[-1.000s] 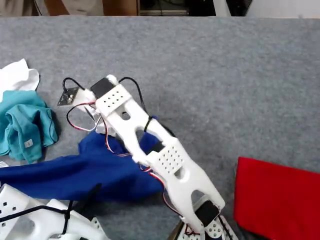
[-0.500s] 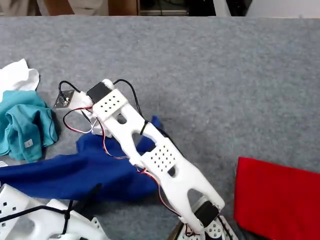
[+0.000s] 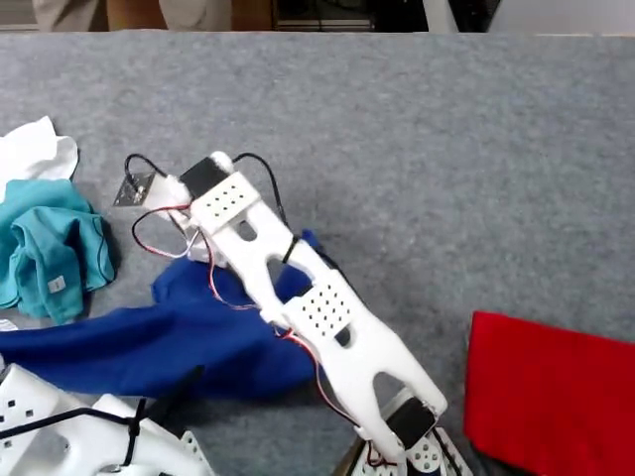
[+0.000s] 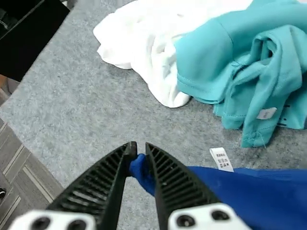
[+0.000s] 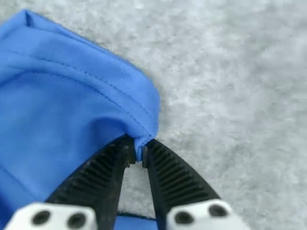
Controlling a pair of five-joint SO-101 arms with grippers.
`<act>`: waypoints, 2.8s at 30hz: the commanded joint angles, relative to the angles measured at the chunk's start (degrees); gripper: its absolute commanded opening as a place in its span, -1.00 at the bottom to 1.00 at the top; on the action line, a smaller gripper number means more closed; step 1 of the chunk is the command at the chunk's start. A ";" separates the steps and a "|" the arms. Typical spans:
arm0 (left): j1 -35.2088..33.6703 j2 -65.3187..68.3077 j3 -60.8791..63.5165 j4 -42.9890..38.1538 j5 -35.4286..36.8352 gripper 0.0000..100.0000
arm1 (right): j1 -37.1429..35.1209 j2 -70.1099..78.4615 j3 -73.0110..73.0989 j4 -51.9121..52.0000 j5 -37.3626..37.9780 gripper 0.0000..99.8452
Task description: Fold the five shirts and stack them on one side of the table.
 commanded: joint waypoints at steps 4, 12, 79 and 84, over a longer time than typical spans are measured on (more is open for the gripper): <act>3.96 -0.75 0.26 -1.05 0.09 -0.96 | 3.47 -9.36 -6.81 1.85 -0.53 -0.99; 12.66 -0.75 -9.32 -8.70 7.56 -0.96 | 9.89 -31.78 -7.08 1.76 -0.53 -0.99; 41.58 41.63 -38.68 -29.80 59.08 -0.96 | 47.25 -82.68 40.40 -41.76 12.22 -0.99; 47.65 53.41 -40.97 -36.84 62.07 -0.96 | 46.29 -73.98 48.75 -58.64 6.77 -0.99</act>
